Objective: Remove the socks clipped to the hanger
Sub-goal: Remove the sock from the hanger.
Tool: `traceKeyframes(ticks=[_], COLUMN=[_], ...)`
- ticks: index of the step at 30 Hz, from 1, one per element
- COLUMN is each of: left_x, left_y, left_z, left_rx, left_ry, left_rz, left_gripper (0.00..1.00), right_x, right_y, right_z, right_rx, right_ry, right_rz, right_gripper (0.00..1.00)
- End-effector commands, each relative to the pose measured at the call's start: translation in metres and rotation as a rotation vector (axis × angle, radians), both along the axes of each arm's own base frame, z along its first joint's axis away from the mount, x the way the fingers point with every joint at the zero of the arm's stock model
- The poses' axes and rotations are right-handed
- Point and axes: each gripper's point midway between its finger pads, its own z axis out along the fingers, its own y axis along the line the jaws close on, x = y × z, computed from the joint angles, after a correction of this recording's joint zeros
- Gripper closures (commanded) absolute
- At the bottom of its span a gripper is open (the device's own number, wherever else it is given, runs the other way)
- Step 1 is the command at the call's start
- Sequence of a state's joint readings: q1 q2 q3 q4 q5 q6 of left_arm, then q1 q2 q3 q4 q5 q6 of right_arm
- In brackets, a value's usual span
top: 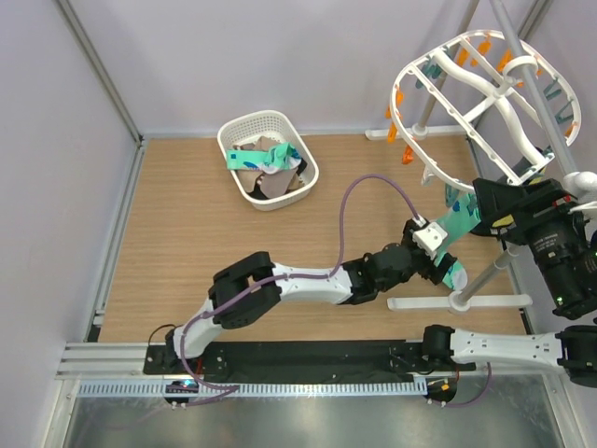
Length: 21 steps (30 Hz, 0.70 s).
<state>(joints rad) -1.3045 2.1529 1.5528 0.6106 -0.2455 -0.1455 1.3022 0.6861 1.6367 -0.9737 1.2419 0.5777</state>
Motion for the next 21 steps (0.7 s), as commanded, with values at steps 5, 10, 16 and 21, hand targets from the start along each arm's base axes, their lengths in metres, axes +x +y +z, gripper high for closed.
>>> traceKeyframes(ticks=[5,10,16,21], left_x=[0.043,0.072,0.07,0.067], left_y=[-0.023,-0.032,-0.005,0.027], left_z=[0.016,0.02,0.032,0.046], left_rx=[-0.072,-0.11,-0.144,-0.154], left_ry=[-0.105,-0.087,-0.108,-0.1], left_rz=[0.207,0.279,0.295,0.303], left_gripper=[0.18,0.3,0.78,1.0], right_x=[-0.008,-0.009,0.001,0.011], right_y=[-0.007,-0.01,-0.02,0.012], right_z=[0.001,-0.001,-0.014,-0.019], right_rx=[0.079,0.061,-0.119,-0.315], right_ry=[-0.046,-0.05,0.006,0.046], right_rz=[0.077,0.076,-0.068,-0.094], right_gripper=[0.05,0.04,0.02,0.01])
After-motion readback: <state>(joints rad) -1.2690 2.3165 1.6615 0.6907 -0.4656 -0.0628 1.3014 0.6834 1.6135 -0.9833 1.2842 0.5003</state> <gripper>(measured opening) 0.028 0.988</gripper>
